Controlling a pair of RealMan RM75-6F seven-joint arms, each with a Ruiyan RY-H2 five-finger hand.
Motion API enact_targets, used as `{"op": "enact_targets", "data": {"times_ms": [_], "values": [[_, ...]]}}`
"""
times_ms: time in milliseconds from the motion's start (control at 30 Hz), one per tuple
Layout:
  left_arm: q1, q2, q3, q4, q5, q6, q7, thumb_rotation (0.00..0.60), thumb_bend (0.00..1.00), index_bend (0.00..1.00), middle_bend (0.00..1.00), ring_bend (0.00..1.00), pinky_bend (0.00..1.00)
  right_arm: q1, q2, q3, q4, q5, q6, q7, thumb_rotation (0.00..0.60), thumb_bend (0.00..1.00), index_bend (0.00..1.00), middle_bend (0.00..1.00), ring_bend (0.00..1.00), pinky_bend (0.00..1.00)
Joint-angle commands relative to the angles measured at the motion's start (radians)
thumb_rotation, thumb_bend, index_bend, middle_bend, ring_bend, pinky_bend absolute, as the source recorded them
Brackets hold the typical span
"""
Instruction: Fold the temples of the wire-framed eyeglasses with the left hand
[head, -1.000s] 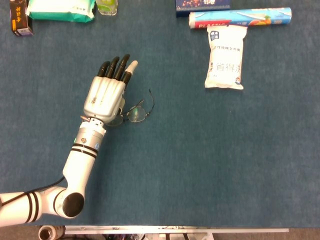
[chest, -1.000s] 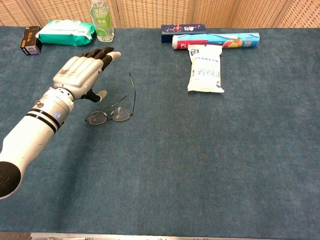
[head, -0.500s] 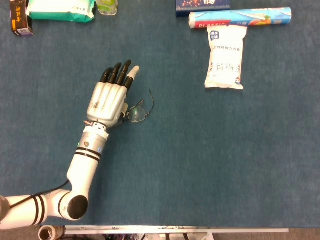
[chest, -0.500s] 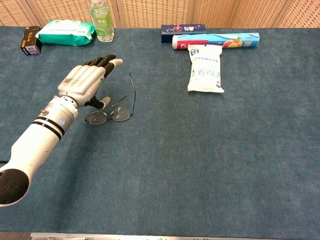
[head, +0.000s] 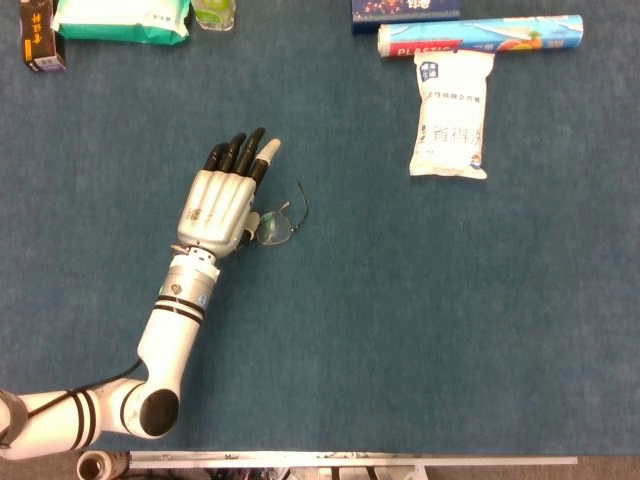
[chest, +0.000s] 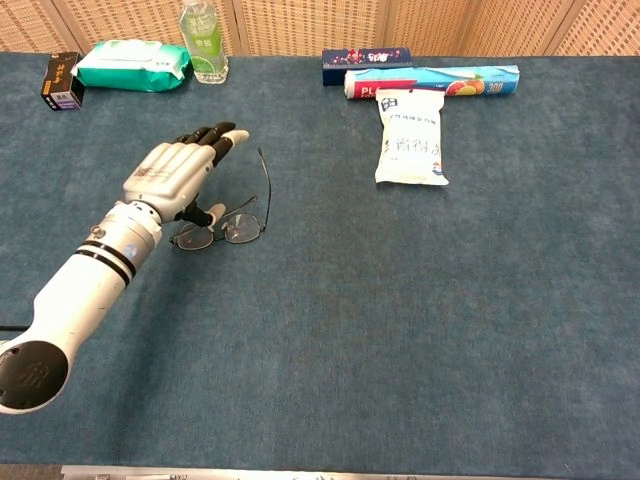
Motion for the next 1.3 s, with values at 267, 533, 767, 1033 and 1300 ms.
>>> {"op": "enact_targets", "data": {"times_ms": [267, 533, 767, 1033, 1300], "values": [[0.015, 0.017, -0.005, -0.015, 0.017, 0.020, -0.003, 0.600, 0.33, 0.00, 0.00, 0.00, 0.10, 0.000, 0.000, 0.000, 0.003, 0.004, -0.004, 0.006, 0.600, 0.47, 0.47, 0.37, 0.23, 0.41], [0.034, 0.091, -0.019, -0.142, 0.059, 0.094, 0.043, 0.600, 0.33, 0.00, 0.00, 0.00, 0.10, 0.000, -0.003, -0.004, 0.003, -0.002, -0.007, 0.000, 0.600, 0.47, 0.47, 0.37, 0.23, 0.41], [0.037, 0.149, -0.026, -0.226, 0.099, 0.128, 0.082, 0.600, 0.33, 0.00, 0.00, 0.00, 0.10, 0.003, -0.009, -0.006, 0.009, 0.003, -0.018, -0.002, 0.600, 0.47, 0.47, 0.37, 0.23, 0.41], [0.037, 0.198, -0.016, -0.271, 0.211, 0.158, 0.046, 0.600, 0.33, 0.00, 0.00, 0.00, 0.10, 0.006, -0.015, -0.005, 0.016, 0.008, -0.027, -0.006, 0.600, 0.47, 0.47, 0.37, 0.23, 0.41], [0.022, 0.201, -0.016, -0.319, 0.251, 0.145, 0.054, 0.600, 0.33, 0.00, 0.00, 0.00, 0.10, 0.008, -0.019, -0.008, 0.019, 0.006, -0.032, -0.009, 0.600, 0.47, 0.47, 0.37, 0.23, 0.41]]}}
